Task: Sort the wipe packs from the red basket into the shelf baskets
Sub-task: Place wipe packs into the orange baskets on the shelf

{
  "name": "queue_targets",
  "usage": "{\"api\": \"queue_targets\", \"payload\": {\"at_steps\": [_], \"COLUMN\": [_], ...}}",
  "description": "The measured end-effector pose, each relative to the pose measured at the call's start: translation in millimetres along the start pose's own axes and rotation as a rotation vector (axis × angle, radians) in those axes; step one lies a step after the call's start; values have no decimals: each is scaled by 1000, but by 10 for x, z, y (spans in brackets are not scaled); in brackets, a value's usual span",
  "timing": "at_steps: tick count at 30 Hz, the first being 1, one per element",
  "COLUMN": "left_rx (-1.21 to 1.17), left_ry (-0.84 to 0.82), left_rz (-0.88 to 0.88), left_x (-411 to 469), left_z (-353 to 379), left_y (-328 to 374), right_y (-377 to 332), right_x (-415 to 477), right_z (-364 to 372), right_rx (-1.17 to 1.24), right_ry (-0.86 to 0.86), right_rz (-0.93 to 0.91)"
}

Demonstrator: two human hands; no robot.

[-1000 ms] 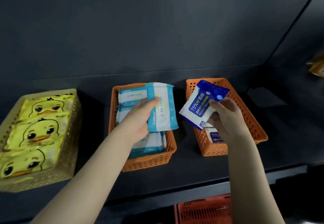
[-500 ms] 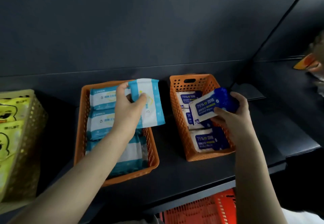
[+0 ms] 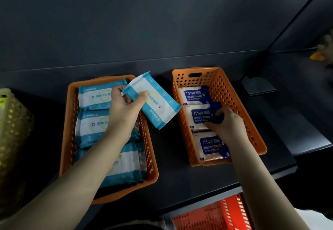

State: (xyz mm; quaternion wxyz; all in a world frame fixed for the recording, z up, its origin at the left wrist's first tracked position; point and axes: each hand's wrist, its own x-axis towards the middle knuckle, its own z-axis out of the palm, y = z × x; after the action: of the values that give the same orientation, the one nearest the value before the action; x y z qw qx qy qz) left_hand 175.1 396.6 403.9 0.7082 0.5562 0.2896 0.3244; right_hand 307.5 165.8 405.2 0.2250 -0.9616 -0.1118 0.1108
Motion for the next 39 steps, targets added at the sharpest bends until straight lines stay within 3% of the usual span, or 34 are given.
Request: {"api": "queue_targets", "payload": {"at_steps": [5,10,15,17,20,24,26,29,31,33,35,39], "left_rx": [-68,-182,-299,-359,-384,-323,-256,106,136,4,31,234], "left_ry": [-22,30,47,38,6,-61,-34,16,11,-31,-98,-180], "left_rz": [-34,-174,-250,-265,-218,-128,-121,-70,-81,-126,-99,48], "left_x": [-11,-20,-165,-248,-402,-565,-621,-642,-650,-675,-705,-710], "left_z": [-22,-95,-357,-472,-633,-785,-875,-1071,-1154,-1166,-1191,-1430], "left_y": [32,183,460,545,625,670,653,611,579,558,548,606], "right_y": [-48,-64,-283,-521,-915,-1288,-1413,-1553,-1594,-1633,-1650,-1665], "right_x": [-17,-48,-213,-352,-606,-899,-990,-1047,-1059,-1103,-1133,-1000], "right_z": [-9,-44,-149,-161,-100,94,179,249,296,353,434,418], "right_rx": [-84,-73,27,249,517,867,1034,1368,1538,1546,1456,1311], "right_ry": [-72,-45,197,108,-155,-492,-512,-472,-527,-632,-663,-407], "right_rz": [9,-33,-370,-429,-469,-346,-250,2,86,32,-55,-124]}}
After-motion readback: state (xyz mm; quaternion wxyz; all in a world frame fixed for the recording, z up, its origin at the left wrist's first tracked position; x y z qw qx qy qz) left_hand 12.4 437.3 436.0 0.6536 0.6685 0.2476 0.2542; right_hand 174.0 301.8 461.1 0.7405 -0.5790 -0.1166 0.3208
